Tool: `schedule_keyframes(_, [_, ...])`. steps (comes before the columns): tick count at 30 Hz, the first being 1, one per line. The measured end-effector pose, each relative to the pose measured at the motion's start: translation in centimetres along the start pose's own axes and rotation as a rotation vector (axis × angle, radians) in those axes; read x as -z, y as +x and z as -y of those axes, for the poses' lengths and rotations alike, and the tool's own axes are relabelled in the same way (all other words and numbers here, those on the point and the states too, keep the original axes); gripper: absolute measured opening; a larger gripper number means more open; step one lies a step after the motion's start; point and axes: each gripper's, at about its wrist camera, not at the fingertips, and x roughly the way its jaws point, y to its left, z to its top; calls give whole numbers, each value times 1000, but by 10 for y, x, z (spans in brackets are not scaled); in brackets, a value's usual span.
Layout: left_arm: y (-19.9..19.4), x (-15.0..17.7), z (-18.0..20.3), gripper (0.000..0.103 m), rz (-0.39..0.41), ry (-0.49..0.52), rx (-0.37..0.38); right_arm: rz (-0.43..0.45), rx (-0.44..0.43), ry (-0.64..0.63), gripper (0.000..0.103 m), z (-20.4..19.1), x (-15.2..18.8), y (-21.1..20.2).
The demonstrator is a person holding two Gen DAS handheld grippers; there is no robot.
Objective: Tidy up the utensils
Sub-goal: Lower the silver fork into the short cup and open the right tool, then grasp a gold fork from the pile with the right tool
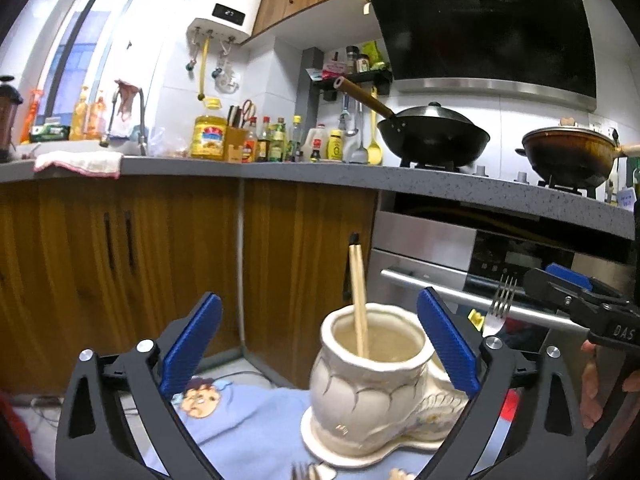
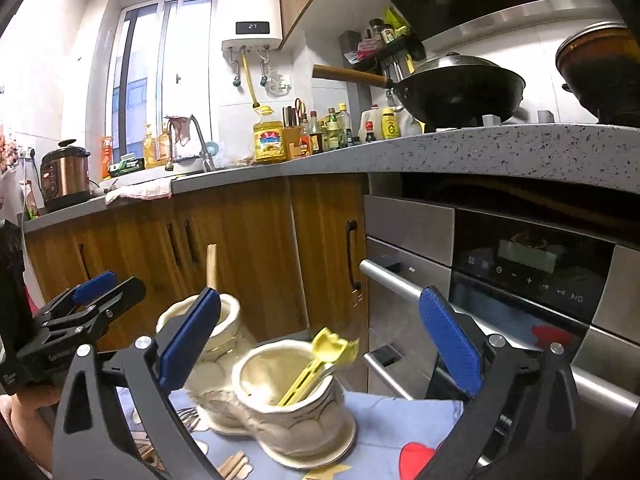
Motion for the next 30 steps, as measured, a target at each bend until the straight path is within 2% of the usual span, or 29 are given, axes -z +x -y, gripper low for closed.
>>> schedule_keyframes(5, [-22,5,-17,98,-10,7,-29,-78,-14,-19,98,-21,16,-10])
schedule_keyframes(8, [-32,11,-29,98,-34,-17,-43,-155,-58,-6,98,-36,33,-13])
schedule_keyframes(11, [-38,23,-43,98,-80,-48,-59,-244,-110,5,98,-54,50,-7])
schedule_keyframes(17, [-45,46,-69,98,-144,-91,-78,-387,-141,-7,98,-96,86,13])
schedule_keyframes(20, [-43,54,-80,98,-166,-105,-86,-449,-150,-19,89,-119,101,23])
schedule_keyframes(22, [-44,55,-87,98,-166,-120,-95,-486,-154,-37,75,-132,109,32])
schedule_keyframes(23, [-45,55,-91,98,-163,-133,-92,-498,-153,-42,71,-137,112,35])
schedule_keyframes(25, [-47,55,-96,98,-155,-164,-69,-524,-153,-53,56,-146,116,44])
schedule_keyframes(28, [-48,54,-100,98,-146,-185,-54,-556,-142,-55,43,-155,122,59])
schedule_keyframes(30, [-48,54,-101,98,-146,-187,-52,-569,-130,-51,38,-156,124,67])
